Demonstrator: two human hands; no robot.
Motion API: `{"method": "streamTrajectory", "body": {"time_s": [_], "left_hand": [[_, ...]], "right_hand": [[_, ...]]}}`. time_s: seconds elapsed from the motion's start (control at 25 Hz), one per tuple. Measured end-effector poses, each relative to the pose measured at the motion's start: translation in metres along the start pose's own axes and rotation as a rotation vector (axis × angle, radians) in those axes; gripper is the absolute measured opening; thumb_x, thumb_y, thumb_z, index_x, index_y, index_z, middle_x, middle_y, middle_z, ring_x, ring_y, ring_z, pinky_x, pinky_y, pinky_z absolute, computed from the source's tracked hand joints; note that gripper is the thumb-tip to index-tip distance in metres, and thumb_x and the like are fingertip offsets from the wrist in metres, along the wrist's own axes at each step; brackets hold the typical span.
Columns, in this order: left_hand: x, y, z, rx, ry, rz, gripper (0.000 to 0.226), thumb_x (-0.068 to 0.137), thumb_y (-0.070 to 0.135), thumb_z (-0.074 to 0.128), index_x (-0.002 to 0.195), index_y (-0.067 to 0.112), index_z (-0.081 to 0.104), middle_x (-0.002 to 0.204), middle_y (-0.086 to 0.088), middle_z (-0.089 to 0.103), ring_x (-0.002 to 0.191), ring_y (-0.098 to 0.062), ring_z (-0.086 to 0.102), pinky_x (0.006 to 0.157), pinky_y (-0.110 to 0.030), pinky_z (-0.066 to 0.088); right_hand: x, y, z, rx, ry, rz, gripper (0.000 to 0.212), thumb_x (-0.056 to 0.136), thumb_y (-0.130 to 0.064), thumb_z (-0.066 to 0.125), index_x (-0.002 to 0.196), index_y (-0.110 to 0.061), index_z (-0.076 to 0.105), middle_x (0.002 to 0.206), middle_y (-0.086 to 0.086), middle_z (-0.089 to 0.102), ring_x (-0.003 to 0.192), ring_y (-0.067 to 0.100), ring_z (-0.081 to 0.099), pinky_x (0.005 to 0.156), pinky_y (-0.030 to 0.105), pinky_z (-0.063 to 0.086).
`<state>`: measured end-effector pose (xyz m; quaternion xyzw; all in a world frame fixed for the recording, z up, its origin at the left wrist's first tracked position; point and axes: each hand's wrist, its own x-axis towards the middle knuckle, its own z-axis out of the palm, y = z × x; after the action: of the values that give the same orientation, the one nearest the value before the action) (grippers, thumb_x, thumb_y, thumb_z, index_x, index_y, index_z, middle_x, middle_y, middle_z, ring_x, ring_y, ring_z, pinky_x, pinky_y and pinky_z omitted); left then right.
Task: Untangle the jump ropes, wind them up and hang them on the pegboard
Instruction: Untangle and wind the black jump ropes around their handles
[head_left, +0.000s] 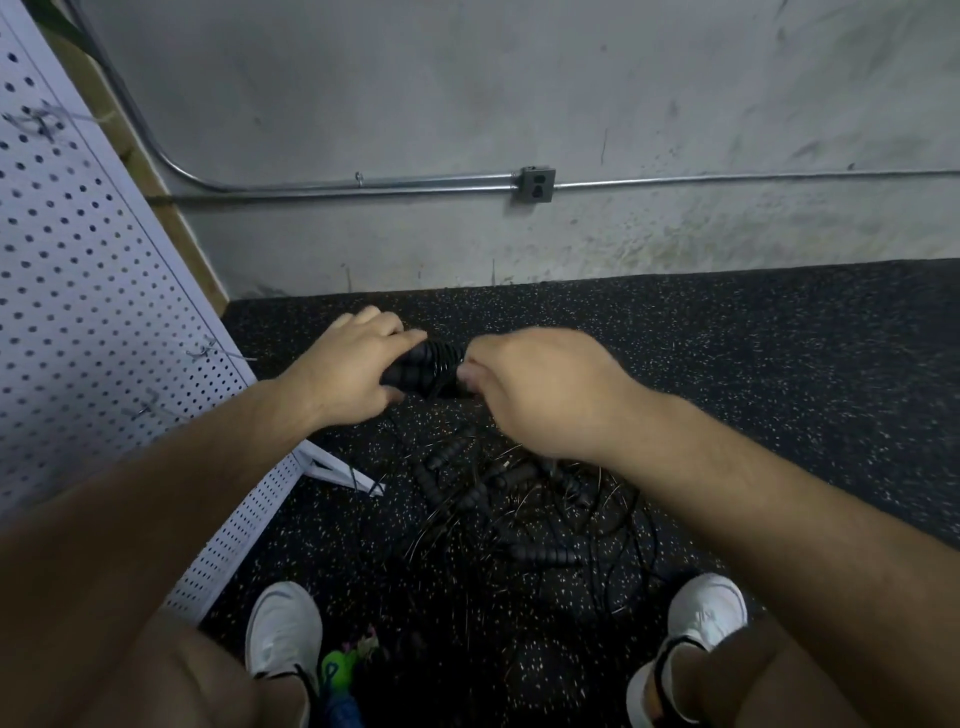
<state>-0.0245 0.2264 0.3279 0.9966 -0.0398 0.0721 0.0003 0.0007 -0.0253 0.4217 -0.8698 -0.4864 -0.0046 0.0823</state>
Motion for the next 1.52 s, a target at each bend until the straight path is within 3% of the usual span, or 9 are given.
{"method": "streamTrajectory", "body": {"time_s": [0.32, 0.52, 0.6, 0.68, 0.88, 1.0, 1.16, 1.4, 1.52], "left_hand": [[-0.025, 0.064, -0.012, -0.254, -0.026, 0.249, 0.070, 0.080, 0.037, 0.082, 0.143, 0.025, 0.051, 0.121, 0.012, 0.053, 0.116, -0.009, 0.042, 0.107, -0.032, 0.034], [-0.035, 0.092, -0.046, -0.479, 0.042, 0.085, 0.067, 0.079, 0.041, 0.082, 0.132, 0.030, 0.043, 0.124, 0.015, 0.047, 0.117, -0.002, 0.043, 0.104, -0.027, 0.039], [-0.032, 0.092, -0.055, -0.513, 0.106, -0.029, 0.067, 0.078, 0.038, 0.084, 0.128, 0.030, 0.041, 0.125, 0.011, 0.044, 0.116, -0.004, 0.043, 0.102, -0.025, 0.038], [-0.025, 0.084, -0.057, -0.482, 0.150, -0.102, 0.065, 0.078, 0.034, 0.084, 0.128, 0.026, 0.042, 0.122, 0.009, 0.042, 0.114, -0.007, 0.044, 0.100, -0.025, 0.036], [-0.003, 0.051, -0.046, -0.331, 0.216, -0.166, 0.063, 0.077, 0.026, 0.086, 0.126, 0.011, 0.050, 0.114, 0.001, 0.049, 0.117, -0.021, 0.048, 0.104, -0.040, 0.040], [0.004, 0.024, -0.034, -0.232, 0.233, -0.202, 0.060, 0.075, 0.027, 0.087, 0.121, 0.011, 0.052, 0.118, -0.006, 0.059, 0.115, -0.027, 0.050, 0.099, -0.045, 0.041], [0.003, 0.001, -0.022, -0.142, 0.167, -0.254, 0.060, 0.076, 0.028, 0.086, 0.123, 0.013, 0.051, 0.123, -0.007, 0.060, 0.115, -0.027, 0.050, 0.099, -0.045, 0.041], [0.000, 0.024, -0.010, -0.084, 0.067, -0.068, 0.052, 0.077, 0.025, 0.082, 0.118, 0.016, 0.051, 0.116, -0.002, 0.059, 0.111, -0.022, 0.047, 0.099, -0.043, 0.041], [-0.006, 0.044, -0.010, -0.096, 0.007, 0.015, 0.043, 0.079, 0.021, 0.076, 0.115, 0.019, 0.052, 0.104, 0.006, 0.053, 0.102, -0.014, 0.044, 0.097, -0.039, 0.042]], "right_hand": [[0.026, 0.082, 0.014, -0.151, 0.149, -0.053, 0.025, 0.106, -0.027, 0.044, 0.120, -0.024, 0.065, 0.117, -0.005, 0.069, 0.092, 0.019, 0.067, 0.065, 0.028, 0.044], [0.030, 0.097, 0.032, 0.256, 0.091, 0.051, 0.030, 0.103, -0.042, 0.047, 0.103, -0.019, 0.065, 0.093, 0.000, 0.069, 0.084, 0.019, 0.065, 0.078, 0.039, 0.055], [0.025, 0.085, 0.044, 0.468, -0.011, 0.119, 0.009, 0.101, -0.021, 0.057, 0.093, -0.019, 0.059, 0.079, -0.002, 0.061, 0.068, 0.000, 0.064, 0.071, 0.028, 0.055], [0.028, 0.064, 0.067, 0.485, -0.122, 0.188, 0.023, 0.102, -0.002, 0.049, 0.087, -0.017, 0.057, 0.070, -0.004, 0.051, 0.056, -0.001, 0.057, 0.060, 0.023, 0.045], [0.032, 0.023, 0.088, 0.580, -0.204, 0.145, 0.035, 0.109, -0.037, 0.034, 0.086, -0.022, 0.056, 0.077, -0.001, 0.058, 0.065, 0.012, 0.051, 0.063, 0.030, 0.040], [0.026, 0.003, 0.081, 0.620, -0.328, 0.118, 0.037, 0.109, -0.036, 0.036, 0.077, -0.025, 0.050, 0.072, -0.001, 0.056, 0.062, 0.012, 0.050, 0.060, 0.031, 0.040], [0.012, -0.006, 0.046, 0.582, -0.411, 0.098, 0.034, 0.107, -0.038, 0.043, 0.089, -0.013, 0.057, 0.078, 0.006, 0.063, 0.062, 0.015, 0.055, 0.059, 0.036, 0.047], [0.002, 0.001, 0.007, 0.011, -0.018, -0.058, 0.022, 0.107, -0.034, 0.042, 0.100, -0.019, 0.057, 0.080, -0.008, 0.059, 0.065, 0.010, 0.054, 0.057, 0.030, 0.041], [0.012, 0.029, 0.006, -0.159, 0.179, -0.164, 0.025, 0.105, -0.029, 0.044, 0.106, -0.016, 0.065, 0.087, -0.001, 0.067, 0.075, 0.023, 0.061, 0.069, 0.033, 0.045]]}}
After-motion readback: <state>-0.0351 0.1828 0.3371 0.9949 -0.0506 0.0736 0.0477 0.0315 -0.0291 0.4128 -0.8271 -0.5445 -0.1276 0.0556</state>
